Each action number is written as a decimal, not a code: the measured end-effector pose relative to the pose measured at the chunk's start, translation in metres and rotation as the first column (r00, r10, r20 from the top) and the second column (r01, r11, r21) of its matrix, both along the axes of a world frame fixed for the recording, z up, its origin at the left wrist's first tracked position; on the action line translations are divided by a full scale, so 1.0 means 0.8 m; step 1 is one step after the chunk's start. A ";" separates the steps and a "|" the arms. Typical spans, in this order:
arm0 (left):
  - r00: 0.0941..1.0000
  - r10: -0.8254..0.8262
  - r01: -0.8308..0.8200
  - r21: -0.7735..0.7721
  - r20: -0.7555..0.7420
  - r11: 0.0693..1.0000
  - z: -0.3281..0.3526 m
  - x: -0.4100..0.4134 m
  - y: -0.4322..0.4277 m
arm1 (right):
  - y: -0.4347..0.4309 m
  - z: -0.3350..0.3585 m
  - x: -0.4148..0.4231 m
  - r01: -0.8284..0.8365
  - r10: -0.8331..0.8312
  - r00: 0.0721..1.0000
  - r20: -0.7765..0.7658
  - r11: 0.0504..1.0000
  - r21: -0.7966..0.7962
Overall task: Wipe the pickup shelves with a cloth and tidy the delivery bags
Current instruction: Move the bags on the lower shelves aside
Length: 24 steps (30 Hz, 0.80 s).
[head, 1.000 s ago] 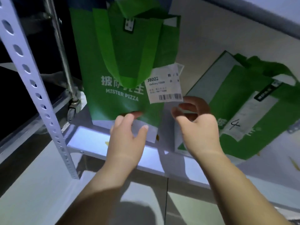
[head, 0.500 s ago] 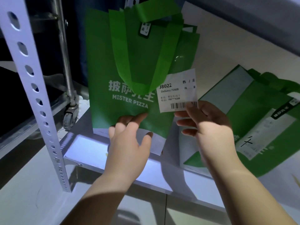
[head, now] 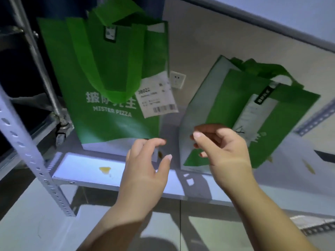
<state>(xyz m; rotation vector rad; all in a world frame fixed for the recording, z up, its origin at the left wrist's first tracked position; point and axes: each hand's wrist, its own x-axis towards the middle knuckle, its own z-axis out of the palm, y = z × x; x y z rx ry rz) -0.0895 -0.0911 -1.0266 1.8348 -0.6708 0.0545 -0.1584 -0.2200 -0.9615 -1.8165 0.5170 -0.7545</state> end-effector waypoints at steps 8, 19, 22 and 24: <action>0.979 -0.201 0.201 0.003 0.030 0.980 -0.005 -0.048 -0.065 | -0.065 -0.031 -0.078 0.233 -0.230 0.973 0.037 0.965 -0.124; 0.996 -0.025 0.017 0.086 0.089 0.996 0.012 -0.053 -0.140 | -0.125 -0.026 -0.065 0.363 -0.377 0.925 -0.051 0.914 -0.179; 0.991 0.020 -0.022 0.013 0.130 1.000 0.031 -0.051 -0.155 | -0.133 -0.024 -0.063 0.333 -0.353 0.931 -0.092 0.926 -0.179; 0.992 0.021 -0.024 0.023 0.124 0.999 0.038 -0.050 -0.160 | -0.138 -0.022 -0.063 0.325 -0.346 0.931 -0.115 0.931 -0.165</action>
